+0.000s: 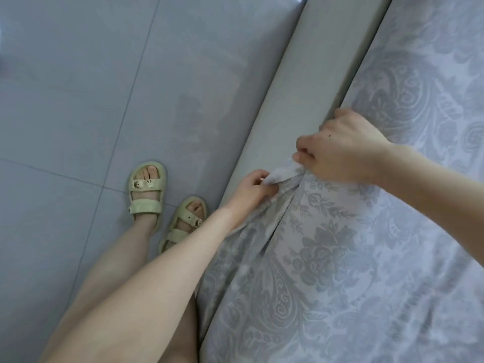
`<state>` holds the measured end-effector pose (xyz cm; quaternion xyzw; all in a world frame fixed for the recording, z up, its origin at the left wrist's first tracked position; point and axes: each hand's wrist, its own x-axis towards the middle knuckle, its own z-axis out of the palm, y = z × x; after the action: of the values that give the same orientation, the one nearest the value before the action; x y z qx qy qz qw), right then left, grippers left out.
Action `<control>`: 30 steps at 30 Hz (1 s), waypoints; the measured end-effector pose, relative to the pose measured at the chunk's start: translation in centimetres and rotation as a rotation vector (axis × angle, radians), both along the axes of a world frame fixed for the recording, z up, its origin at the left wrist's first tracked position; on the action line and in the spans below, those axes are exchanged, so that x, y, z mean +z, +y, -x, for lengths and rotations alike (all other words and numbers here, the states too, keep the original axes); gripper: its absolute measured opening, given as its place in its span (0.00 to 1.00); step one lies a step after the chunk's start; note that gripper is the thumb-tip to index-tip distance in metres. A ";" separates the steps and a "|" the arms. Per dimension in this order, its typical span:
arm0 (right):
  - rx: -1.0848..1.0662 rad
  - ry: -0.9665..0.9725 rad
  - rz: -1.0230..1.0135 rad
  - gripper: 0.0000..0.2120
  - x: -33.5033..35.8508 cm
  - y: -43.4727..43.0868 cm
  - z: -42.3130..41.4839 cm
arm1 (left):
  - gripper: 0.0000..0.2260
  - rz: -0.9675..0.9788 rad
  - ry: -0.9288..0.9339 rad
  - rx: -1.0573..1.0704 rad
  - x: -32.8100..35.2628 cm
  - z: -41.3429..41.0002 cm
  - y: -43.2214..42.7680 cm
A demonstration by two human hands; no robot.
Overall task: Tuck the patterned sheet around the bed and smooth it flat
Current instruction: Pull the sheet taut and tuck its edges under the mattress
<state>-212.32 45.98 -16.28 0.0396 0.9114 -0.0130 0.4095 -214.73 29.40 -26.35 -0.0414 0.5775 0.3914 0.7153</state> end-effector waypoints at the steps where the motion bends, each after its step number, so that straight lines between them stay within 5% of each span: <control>1: -0.008 -0.008 0.006 0.20 0.0 0.1 0.1 | 0.04 -0.016 0.118 0.046 0.2 -0.3 -0.7; 5: -0.007 -0.153 0.010 0.24 0.6 0.2 0.8 | 0.08 -0.087 0.529 0.117 3.6 -1.1 -3.6; 7: 0.006 -0.271 -0.011 0.29 1.2 0.2 1.1 | 0.02 -0.173 0.610 0.060 6.0 -1.8 -4.2; 8: -0.007 -0.331 -0.019 0.31 1.4 0.2 1.4 | 0.06 -0.208 0.596 0.020 6.9 -2.3 -4.2; 12: -0.047 -0.409 -0.023 0.35 2.9 0.2 1.9 | 0.30 -0.082 -0.157 0.047 7.8 -3.9 -2.6; 15: -0.103 -0.440 -0.060 0.33 4.2 0.3 1.7 | 0.27 -0.038 -0.461 0.055 6.8 -4.3 0.6; 20: -0.061 -0.449 -0.086 0.35 2.1 -0.1 2.3 | 0.37 -0.058 -0.571 -0.100 4.9 -2.3 3.8; 25: 0.034 -0.566 -0.164 0.37 0.3 -0.9 2.7 | 0.46 0.006 -0.079 -0.096 4.9 -1.7 2.3; 30: -0.053 -0.707 -0.283 0.38 -1.6 -0.4 2.0 | 0.36 -0.153 -0.595 0.076 5.1 -2.9 2.3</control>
<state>-214.32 45.54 -17.86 0.1215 0.7053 0.1169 0.6886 -211.79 31.71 -21.24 -0.1219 0.3095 0.4308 0.8389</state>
